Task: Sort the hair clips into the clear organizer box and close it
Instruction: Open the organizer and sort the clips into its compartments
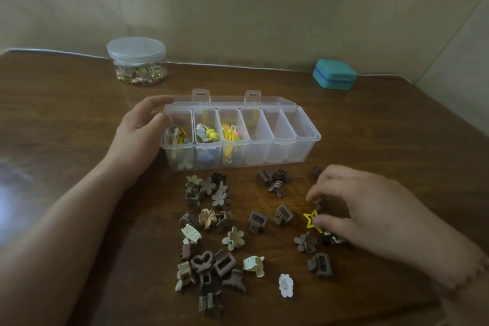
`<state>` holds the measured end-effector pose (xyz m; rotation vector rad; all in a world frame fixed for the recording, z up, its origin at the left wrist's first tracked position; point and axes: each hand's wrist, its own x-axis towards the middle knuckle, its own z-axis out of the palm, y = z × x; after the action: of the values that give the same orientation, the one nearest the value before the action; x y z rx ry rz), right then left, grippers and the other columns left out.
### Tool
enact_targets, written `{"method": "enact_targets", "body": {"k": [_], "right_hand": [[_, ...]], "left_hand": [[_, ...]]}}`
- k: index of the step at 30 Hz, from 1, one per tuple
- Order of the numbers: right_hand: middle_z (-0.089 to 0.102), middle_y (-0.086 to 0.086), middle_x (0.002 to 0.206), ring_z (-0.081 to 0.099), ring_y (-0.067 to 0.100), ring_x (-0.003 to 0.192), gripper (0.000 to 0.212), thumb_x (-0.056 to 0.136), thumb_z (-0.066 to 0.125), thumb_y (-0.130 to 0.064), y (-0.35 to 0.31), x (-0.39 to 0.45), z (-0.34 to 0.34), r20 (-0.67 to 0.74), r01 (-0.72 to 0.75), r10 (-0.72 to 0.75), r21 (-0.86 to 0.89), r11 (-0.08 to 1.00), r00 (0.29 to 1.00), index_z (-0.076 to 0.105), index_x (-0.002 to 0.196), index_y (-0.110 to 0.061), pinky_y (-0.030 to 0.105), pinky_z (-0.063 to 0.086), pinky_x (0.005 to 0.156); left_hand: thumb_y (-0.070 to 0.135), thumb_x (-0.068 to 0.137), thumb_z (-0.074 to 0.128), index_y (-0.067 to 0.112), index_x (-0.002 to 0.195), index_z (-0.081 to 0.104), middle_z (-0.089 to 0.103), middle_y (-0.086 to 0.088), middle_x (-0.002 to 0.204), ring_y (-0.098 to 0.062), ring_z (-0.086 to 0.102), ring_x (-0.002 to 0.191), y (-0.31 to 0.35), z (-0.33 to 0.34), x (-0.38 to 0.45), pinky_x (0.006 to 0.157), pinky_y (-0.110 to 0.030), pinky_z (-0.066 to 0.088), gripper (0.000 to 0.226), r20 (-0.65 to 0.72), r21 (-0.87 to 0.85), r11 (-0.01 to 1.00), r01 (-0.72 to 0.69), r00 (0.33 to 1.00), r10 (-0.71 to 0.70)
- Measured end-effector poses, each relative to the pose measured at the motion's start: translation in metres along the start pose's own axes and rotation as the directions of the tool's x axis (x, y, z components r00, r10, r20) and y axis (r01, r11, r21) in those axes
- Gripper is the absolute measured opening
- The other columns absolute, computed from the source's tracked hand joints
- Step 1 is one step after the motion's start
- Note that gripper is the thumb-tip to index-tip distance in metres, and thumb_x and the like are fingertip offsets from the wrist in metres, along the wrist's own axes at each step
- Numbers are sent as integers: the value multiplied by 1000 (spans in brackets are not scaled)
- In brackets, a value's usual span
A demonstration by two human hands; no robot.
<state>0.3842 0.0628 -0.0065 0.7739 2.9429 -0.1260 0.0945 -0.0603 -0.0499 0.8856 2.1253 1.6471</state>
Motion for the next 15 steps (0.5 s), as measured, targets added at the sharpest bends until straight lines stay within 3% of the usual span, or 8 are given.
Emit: {"method": "enact_targets", "body": {"k": [4, 10, 15], "right_hand": [[34, -25, 107, 36, 2, 96, 35, 83, 56, -63, -9, 7, -11, 109, 27, -8, -177, 984, 994, 57, 115, -50, 19, 45, 70], [37, -27, 104, 38, -2, 97, 14, 83, 64, -54, -6, 17, -9, 212, 43, -33, -41, 998, 977, 57, 89, -44, 25, 47, 77], [37, -25, 105, 37, -1, 102, 14, 85, 64, -48, 0, 24, 0, 244, 43, -55, 55, 998, 968, 53, 87, -41, 28, 44, 88]], "left_hand": [[12, 95, 48, 26, 133, 58, 61, 24, 96, 8, 56, 91, 2, 0, -1, 75, -18, 43, 41, 5, -15, 1000, -2, 1000, 2], [13, 96, 49, 26, 134, 57, 62, 25, 97, 6, 58, 97, 2, -3, 0, 90, -32, 49, 41, 32, -24, 1000, 1, 999, 0], [13, 96, 50, 27, 133, 58, 61, 27, 95, 15, 57, 88, 3, -3, 0, 79, -19, 46, 40, 31, -29, 1000, -2, 1000, 3]]}}
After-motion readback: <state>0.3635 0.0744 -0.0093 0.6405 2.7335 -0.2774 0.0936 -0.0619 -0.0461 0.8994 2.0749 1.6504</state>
